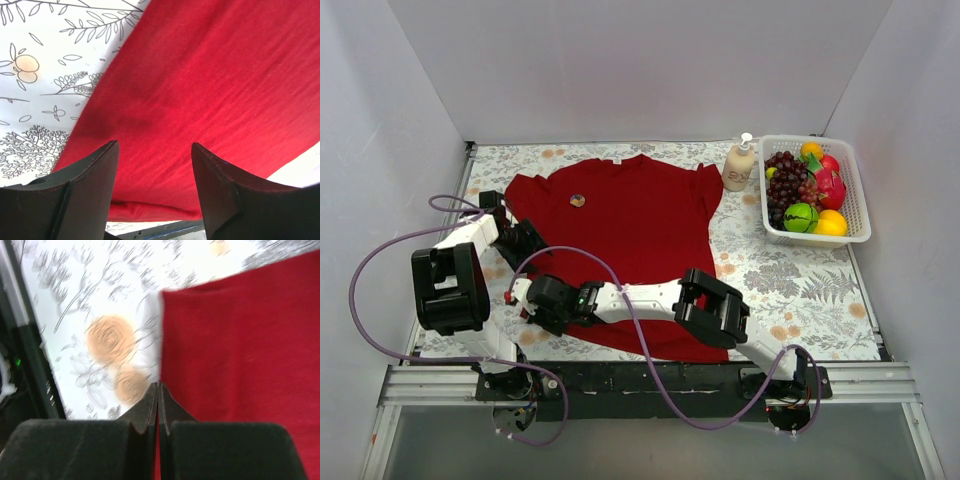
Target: Pin the brooch onto the clothing
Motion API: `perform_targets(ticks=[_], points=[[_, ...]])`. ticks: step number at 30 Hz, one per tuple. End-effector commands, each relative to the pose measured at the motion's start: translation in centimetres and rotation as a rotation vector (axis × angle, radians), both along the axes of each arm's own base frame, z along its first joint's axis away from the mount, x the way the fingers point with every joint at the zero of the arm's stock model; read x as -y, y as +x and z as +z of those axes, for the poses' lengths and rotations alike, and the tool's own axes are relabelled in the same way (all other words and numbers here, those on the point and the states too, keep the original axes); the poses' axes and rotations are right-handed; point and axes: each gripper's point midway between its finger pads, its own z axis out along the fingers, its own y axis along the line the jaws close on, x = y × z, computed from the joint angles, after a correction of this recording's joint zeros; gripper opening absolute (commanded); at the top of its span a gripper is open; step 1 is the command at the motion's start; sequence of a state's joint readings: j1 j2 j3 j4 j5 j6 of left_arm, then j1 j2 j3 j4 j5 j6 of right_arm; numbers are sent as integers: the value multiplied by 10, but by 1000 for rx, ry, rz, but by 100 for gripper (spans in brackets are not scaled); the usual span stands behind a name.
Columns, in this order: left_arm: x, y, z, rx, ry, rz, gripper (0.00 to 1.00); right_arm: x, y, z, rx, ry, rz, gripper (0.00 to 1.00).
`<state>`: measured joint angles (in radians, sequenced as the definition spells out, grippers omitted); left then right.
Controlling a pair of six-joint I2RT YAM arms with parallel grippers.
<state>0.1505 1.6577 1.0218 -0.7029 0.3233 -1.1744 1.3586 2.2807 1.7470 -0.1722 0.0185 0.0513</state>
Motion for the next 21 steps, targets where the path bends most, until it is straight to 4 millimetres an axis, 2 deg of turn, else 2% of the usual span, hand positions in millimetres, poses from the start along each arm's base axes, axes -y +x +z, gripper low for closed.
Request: perform_targets(ticks=[1,2,6,9,10,11,13,15,18,19,21], points=[[-1,-1,-4,-1,5,-13,58,7,-31,-4,-67,-50,100,1],[-1,-1,-5,-3,7,-12,58,14,-36,-8,-85,-75,114,1],[-4,0,-10,-14,22,-5,59,34,-49,2,-123,-103,149,1],[-4,1,-9,-11,20,-10,59,42,-42,12,-84,-81,109,1],[-4,2,-8,-4,26,-9,59,41,-36,17,-62,-67,79,1],[-5,2,-7,-1,27,-9,59,35,-31,30,-49,-18,46,1],[-6,2,-6,2,33,-13,58,31,-17,39,-6,17,-15,1],[-6,1,-5,2,31,-18,59,17,-8,55,21,79,-54,1],[-6,1,-5,0,37,-23,59,5,0,55,44,98,-86,1],[-7,0,-7,-5,40,-23,58,-3,5,63,54,118,-98,1],[-7,-2,-10,-14,40,-24,58,-7,12,55,79,109,-122,1]])
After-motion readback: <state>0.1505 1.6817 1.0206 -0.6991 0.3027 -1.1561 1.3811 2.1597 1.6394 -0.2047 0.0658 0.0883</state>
